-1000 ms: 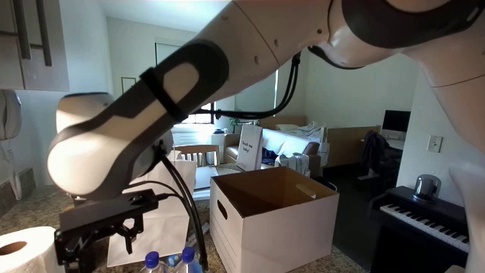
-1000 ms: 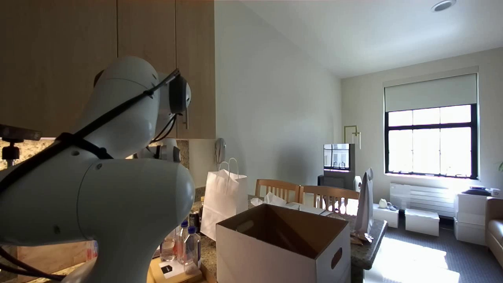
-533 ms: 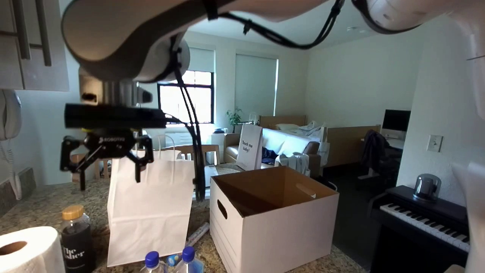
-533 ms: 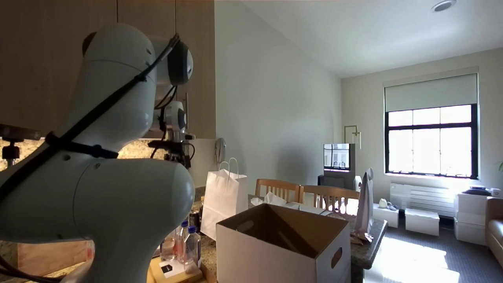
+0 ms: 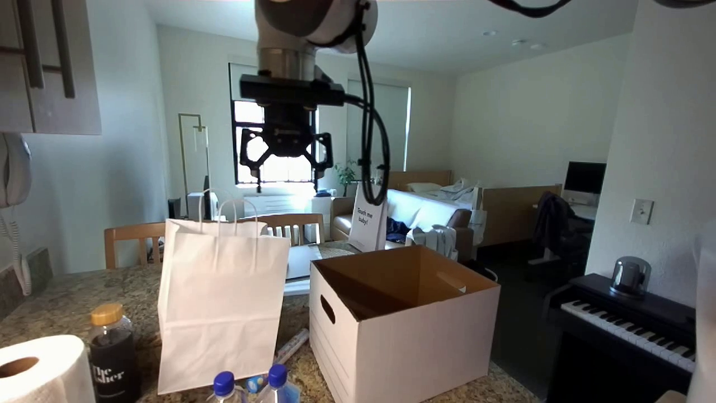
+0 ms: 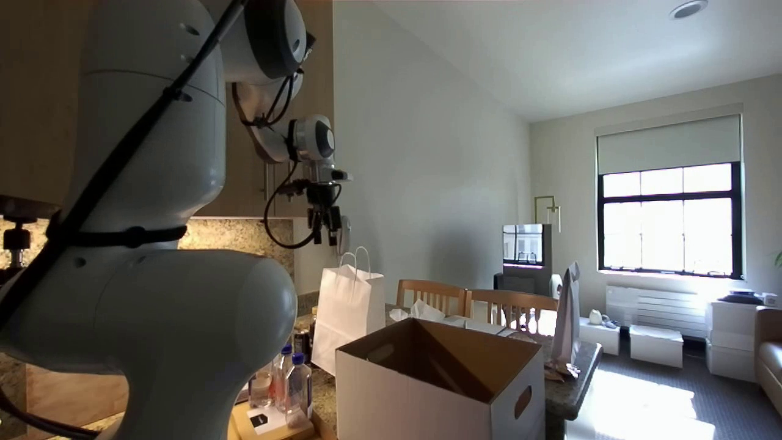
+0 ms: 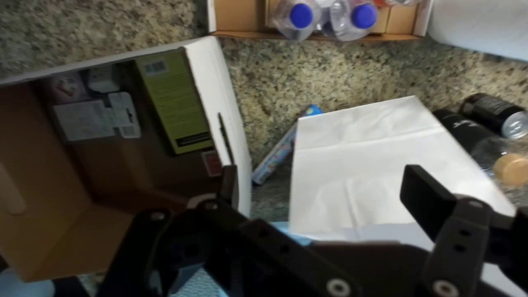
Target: Pick up the bottle from the box and put them on the counter
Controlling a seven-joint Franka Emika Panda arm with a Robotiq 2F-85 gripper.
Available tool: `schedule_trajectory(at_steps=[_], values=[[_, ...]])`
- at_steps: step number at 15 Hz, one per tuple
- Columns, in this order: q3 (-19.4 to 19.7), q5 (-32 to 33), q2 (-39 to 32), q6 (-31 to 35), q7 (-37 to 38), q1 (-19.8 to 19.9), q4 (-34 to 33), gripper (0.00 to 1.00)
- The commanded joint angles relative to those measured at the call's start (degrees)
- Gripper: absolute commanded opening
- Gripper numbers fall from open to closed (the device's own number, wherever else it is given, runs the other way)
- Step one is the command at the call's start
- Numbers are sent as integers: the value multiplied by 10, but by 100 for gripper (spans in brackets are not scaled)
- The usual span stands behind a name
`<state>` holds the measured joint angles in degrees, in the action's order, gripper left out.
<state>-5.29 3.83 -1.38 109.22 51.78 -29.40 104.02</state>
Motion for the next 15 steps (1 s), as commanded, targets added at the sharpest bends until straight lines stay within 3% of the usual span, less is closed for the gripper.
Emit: schedule_trajectory(at_steps=[1,6,7,9,15], values=[[-21,-1,60,-24,-28,86,89,100],[-16,-5,97,-60,-215,157,189,100],[-30,-1,65,-57,-156,159,139,100],[-28,-2,74,-57,-194,171,168,100],[-33,-2,78,-57,-199,171,174,100]])
